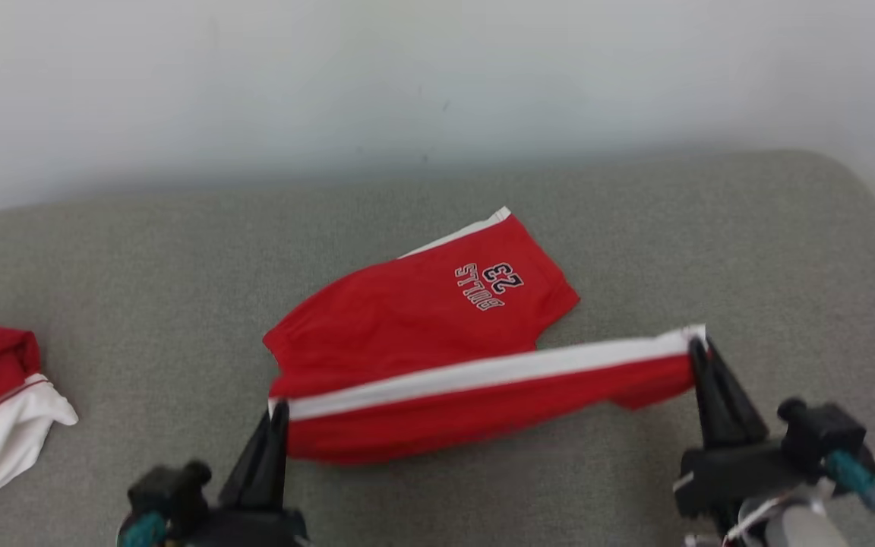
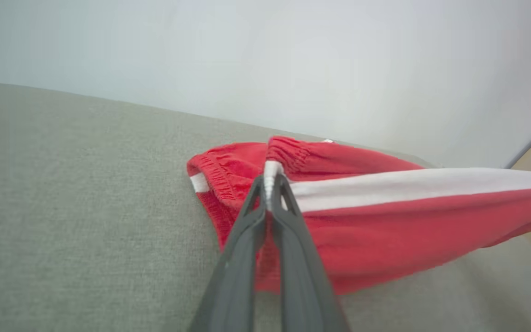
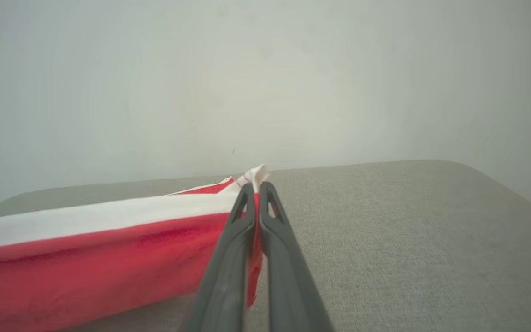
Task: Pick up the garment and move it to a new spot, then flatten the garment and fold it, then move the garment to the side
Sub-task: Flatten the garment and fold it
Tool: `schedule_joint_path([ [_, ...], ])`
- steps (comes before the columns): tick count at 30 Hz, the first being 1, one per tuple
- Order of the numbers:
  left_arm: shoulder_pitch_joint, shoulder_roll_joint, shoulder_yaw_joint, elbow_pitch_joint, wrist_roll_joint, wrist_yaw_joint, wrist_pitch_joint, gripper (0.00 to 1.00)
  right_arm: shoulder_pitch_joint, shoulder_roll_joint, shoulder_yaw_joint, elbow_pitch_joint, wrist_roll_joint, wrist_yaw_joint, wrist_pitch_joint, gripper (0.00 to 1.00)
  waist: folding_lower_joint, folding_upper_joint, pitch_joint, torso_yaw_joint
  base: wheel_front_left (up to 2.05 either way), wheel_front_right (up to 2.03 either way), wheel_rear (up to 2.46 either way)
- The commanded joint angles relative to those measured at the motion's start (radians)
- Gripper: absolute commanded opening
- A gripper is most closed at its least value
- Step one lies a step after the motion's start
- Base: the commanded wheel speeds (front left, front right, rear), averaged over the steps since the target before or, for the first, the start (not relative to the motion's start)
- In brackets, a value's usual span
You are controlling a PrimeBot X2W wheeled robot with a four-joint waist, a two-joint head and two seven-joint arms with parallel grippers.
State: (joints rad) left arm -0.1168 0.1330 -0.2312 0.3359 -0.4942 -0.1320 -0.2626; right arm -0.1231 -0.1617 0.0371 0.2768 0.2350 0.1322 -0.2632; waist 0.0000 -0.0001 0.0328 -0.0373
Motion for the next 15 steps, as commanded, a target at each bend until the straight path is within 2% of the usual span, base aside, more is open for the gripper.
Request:
schedule_joint_path([
  [1, -0.053, 0.003, -0.005, -0.01, 0.01, 0.003, -0.003, 0.0, -0.057, -0.012, -0.005, 0.009, -0.009, -0.003, -0.001, 0.0, 0.0, 0.0001, 0.101, 0.044, 0.0, 0.0, 0.0],
  [6, -0.188, -0.023, -0.004, 0.007, 0.03, 0.003, -0.003, 0.0, -0.221, -0.045, 0.006, 0.069, -0.018, -0.003, -0.001, 0.0, 0.0, 0.0001, 0.216, 0.078, 0.0, 0.0, 0.0],
  [15, -0.352, -0.073, 0.058, 0.055, 0.069, 0.003, -0.003, 0.0, -0.498, -0.095, 0.064, 0.234, -0.015, -0.003, -0.001, 0.0, 0.0, 0.0001, 0.361, 0.125, 0.0, 0.0, 0.0],
])
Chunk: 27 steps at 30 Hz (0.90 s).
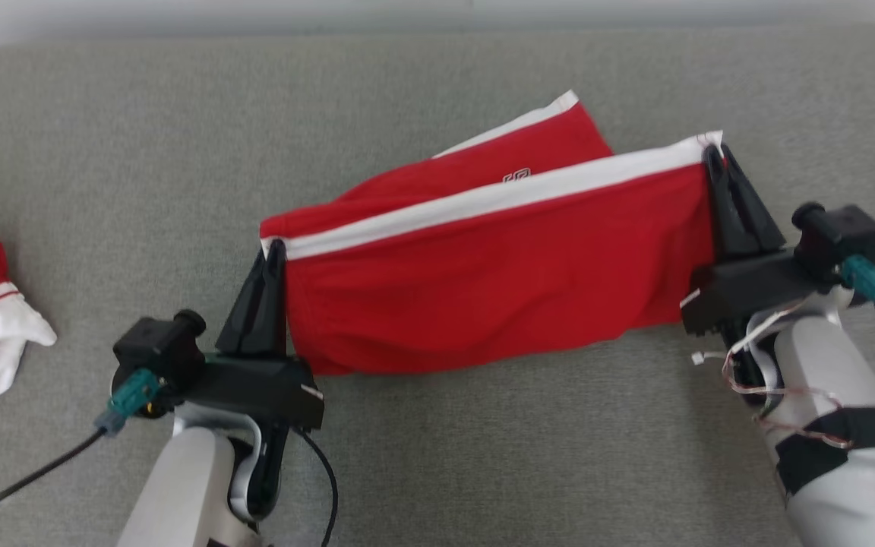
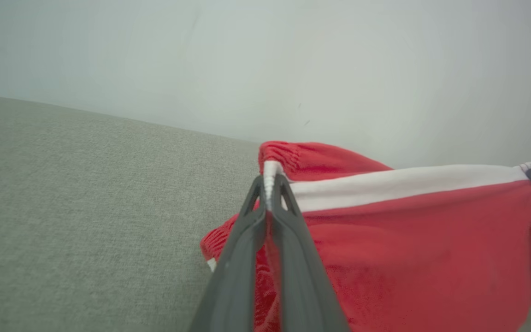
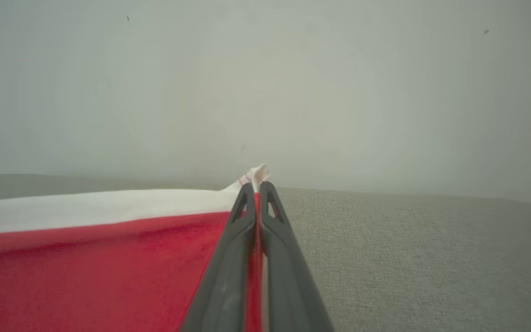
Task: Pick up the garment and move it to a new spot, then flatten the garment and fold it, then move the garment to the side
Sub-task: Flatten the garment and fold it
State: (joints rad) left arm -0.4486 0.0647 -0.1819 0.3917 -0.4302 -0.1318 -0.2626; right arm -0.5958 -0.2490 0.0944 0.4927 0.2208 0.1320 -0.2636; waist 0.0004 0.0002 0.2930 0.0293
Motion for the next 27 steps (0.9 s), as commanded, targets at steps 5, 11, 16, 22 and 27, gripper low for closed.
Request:
schedule_joint_path([
  [5, -0.085, -0.013, 0.028, -0.002, 0.027, 0.003, -0.003, 0.0, -0.153, -0.037, 0.024, 0.099, -0.016, -0.003, 0.0, 0.0, -0.0004, -0.0002, 0.156, 0.092, 0.0, 0.0, 0.0],
  [11, -0.141, -0.014, 0.001, -0.004, 0.008, 0.013, -0.003, 0.0, -0.26, -0.063, 0.04, 0.165, -0.033, -0.003, 0.0, 0.0, -0.0004, -0.0002, 0.203, 0.125, 0.0, 0.0, 0.0],
  [16, -0.187, -0.014, -0.058, -0.009, -0.016, 0.048, -0.003, 0.0, -0.353, -0.083, 0.058, 0.239, -0.056, -0.003, -0.001, 0.0, -0.0004, -0.0002, 0.24, 0.158, 0.0, 0.0, 0.0],
  [22, -0.209, -0.014, -0.102, -0.01, -0.023, 0.08, -0.003, 0.0, -0.393, -0.081, 0.059, 0.291, -0.08, -0.003, 0.0, 0.0, -0.0004, -0.0002, 0.251, 0.172, 0.0, 0.0, 0.0],
  [27, -0.208, -0.014, -0.112, -0.015, -0.009, 0.105, -0.003, 1.0, -0.392, -0.065, 0.036, 0.328, -0.092, -0.003, 0.0, 1.0, -0.0004, -0.0002, 0.246, 0.168, 0.0, 0.0, 0.0],
])
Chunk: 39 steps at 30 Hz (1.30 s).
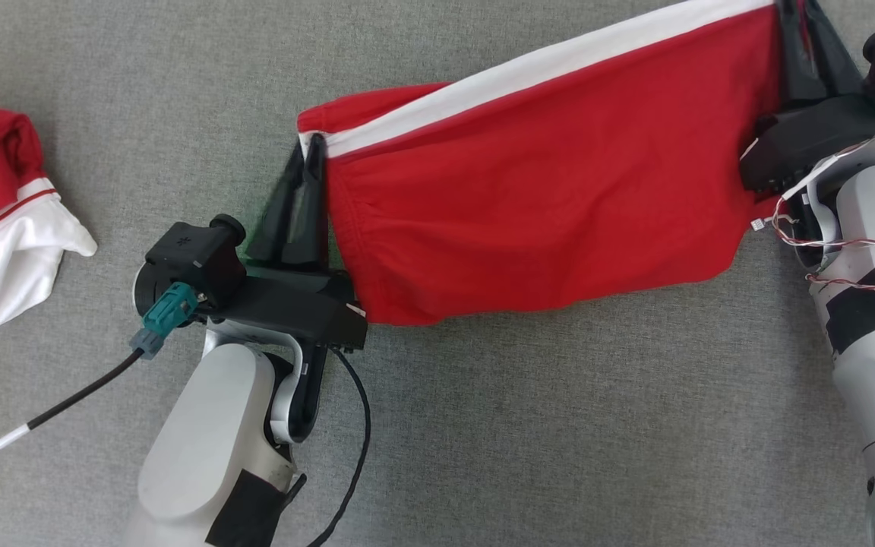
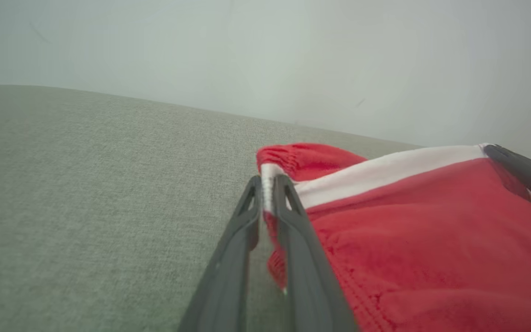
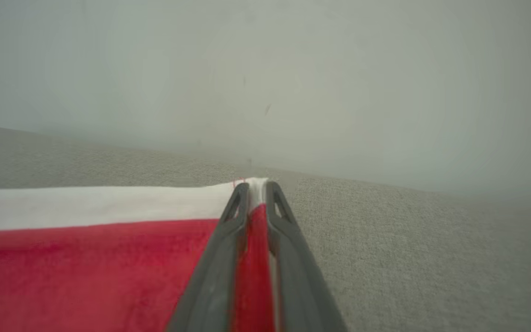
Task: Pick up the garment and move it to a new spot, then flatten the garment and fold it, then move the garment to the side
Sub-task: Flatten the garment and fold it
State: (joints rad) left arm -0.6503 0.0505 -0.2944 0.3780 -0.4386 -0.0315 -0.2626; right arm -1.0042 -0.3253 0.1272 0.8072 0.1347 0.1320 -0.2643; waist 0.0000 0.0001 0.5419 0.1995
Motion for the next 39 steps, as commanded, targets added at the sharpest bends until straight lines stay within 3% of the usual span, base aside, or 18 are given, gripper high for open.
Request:
schedule_joint_path([
  [1, -0.003, 0.0, 0.001, -0.002, 0.003, 0.009, -0.003, 1.0, 0.021, 0.014, -0.004, 0.008, -0.005, -0.003, 0.001, 1.0, 0.0, -0.0001, -0.007, -0.004, 0.0, 0.0, 0.0],
  [7, 0.045, 0.0, 0.023, 0.018, 0.064, 0.041, -0.003, 1.0, 0.087, 0.043, -0.029, -0.041, 0.024, -0.003, 0.001, 1.0, 0.0, -0.0001, -0.063, -0.027, 0.0, 0.0, 0.0],
  [25, 0.262, 0.0, 0.13, 0.184, 0.159, 0.017, -0.003, 1.0, 0.387, 0.147, -0.007, -0.015, 0.112, -0.003, 0.0, 1.0, 0.0, -0.0001, -0.363, -0.117, 0.0, 0.0, 0.0],
  [39, 0.441, 0.0, 0.217, 0.097, 0.204, 0.013, -0.003, 1.0, 0.518, 0.2, -0.05, -0.046, 0.099, -0.003, 0.0, 1.0, 0.0, -0.0001, -0.439, -0.182, 0.0, 0.0, 0.0],
])
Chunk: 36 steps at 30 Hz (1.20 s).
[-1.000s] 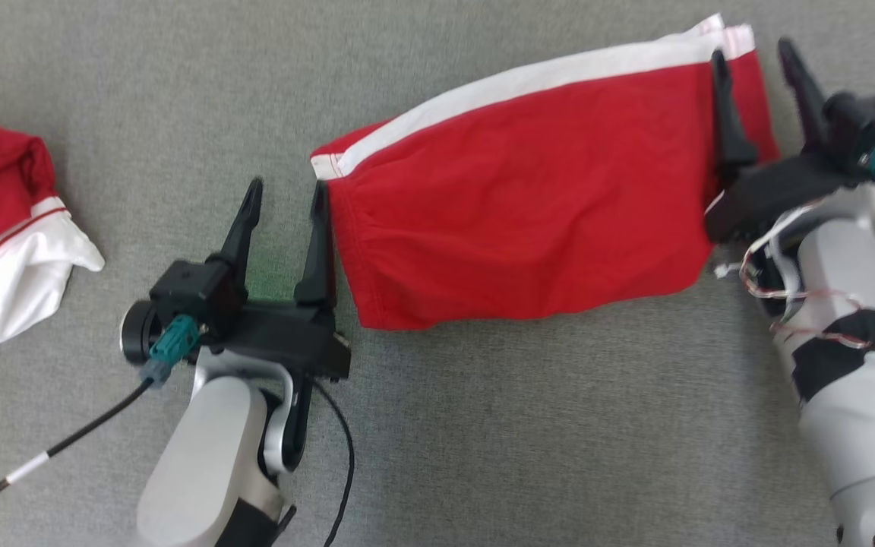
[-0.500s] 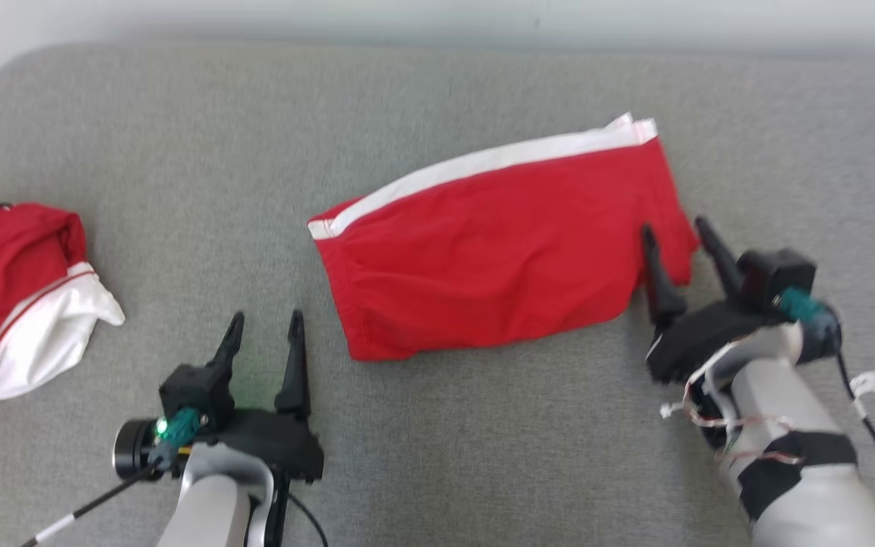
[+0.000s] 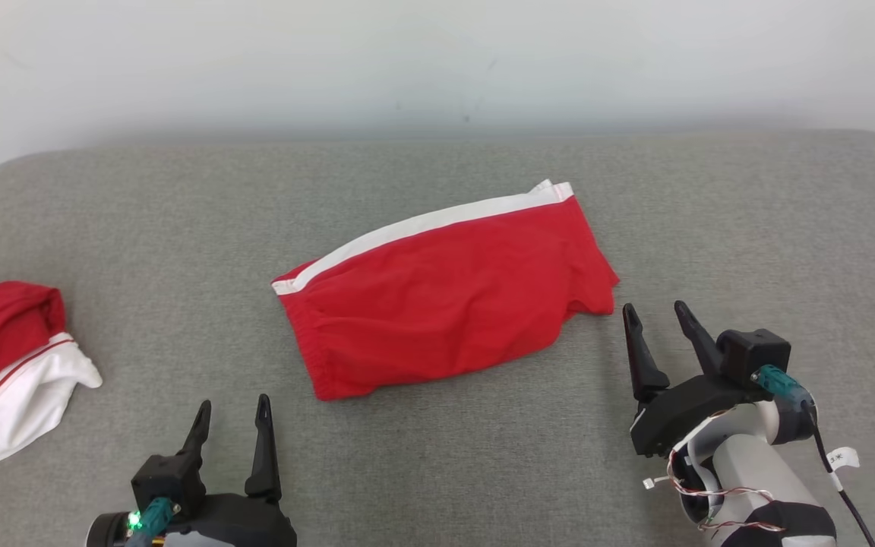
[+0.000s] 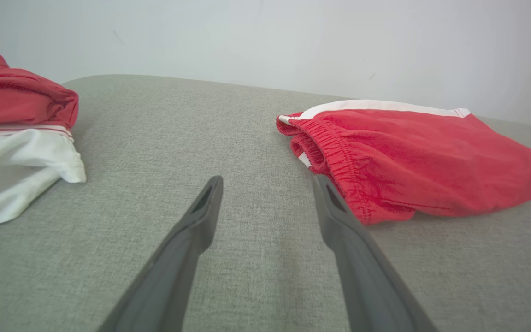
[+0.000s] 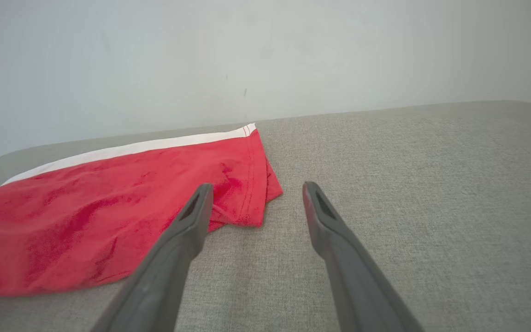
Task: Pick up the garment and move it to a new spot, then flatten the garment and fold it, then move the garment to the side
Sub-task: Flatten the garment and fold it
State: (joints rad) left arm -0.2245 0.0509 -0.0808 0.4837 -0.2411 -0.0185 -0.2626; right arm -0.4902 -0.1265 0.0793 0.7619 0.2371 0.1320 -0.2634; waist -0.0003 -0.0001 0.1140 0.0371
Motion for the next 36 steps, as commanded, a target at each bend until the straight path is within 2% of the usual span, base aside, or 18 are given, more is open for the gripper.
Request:
schedule_joint_path([
  [1, 0.023, 0.0, 0.002, -0.02, 0.009, 0.002, -0.003, 1.0, -0.002, -0.002, -0.003, 0.002, -0.007, -0.003, -0.001, 1.0, 0.0003, 0.0001, -0.002, -0.02, 0.0, 0.0, 0.0],
  [7, 0.018, 0.0, -0.035, -0.063, 0.014, 0.007, -0.003, 1.0, -0.087, -0.035, -0.008, 0.047, -0.024, -0.003, -0.001, 1.0, 0.0003, 0.0001, 0.062, 0.006, 0.0, 0.0, 0.0],
  [14, -0.034, 0.0, -0.122, -0.079, -0.004, 0.019, -0.003, 1.0, -0.256, -0.078, 0.017, 0.191, -0.02, -0.003, 0.015, 1.0, 0.0003, 0.0001, 0.135, 0.071, 0.0, 0.0, 0.0],
  [25, -0.103, 0.0, -0.248, -0.113, -0.036, 0.044, -0.003, 1.0, -0.461, -0.145, 0.06, 0.403, 0.0, -0.003, 0.152, 1.0, 0.0003, 0.0001, 0.215, 0.175, 0.0, 0.0, 0.0],
  [30, -0.127, 0.0, -0.285, -0.13, -0.047, 0.053, -0.003, 1.0, -0.494, -0.168, 0.068, 0.475, 0.012, -0.003, 0.233, 1.0, 0.0003, 0.0001, 0.235, 0.205, 0.0, 0.0, 0.0],
  [36, -0.129, 0.0, -0.295, -0.137, -0.054, 0.062, -0.003, 1.0, -0.489, -0.165, 0.083, 0.506, 0.033, -0.003, 0.298, 1.0, 0.0003, 0.0001, 0.242, 0.213, 0.0, 0.0, 0.0],
])
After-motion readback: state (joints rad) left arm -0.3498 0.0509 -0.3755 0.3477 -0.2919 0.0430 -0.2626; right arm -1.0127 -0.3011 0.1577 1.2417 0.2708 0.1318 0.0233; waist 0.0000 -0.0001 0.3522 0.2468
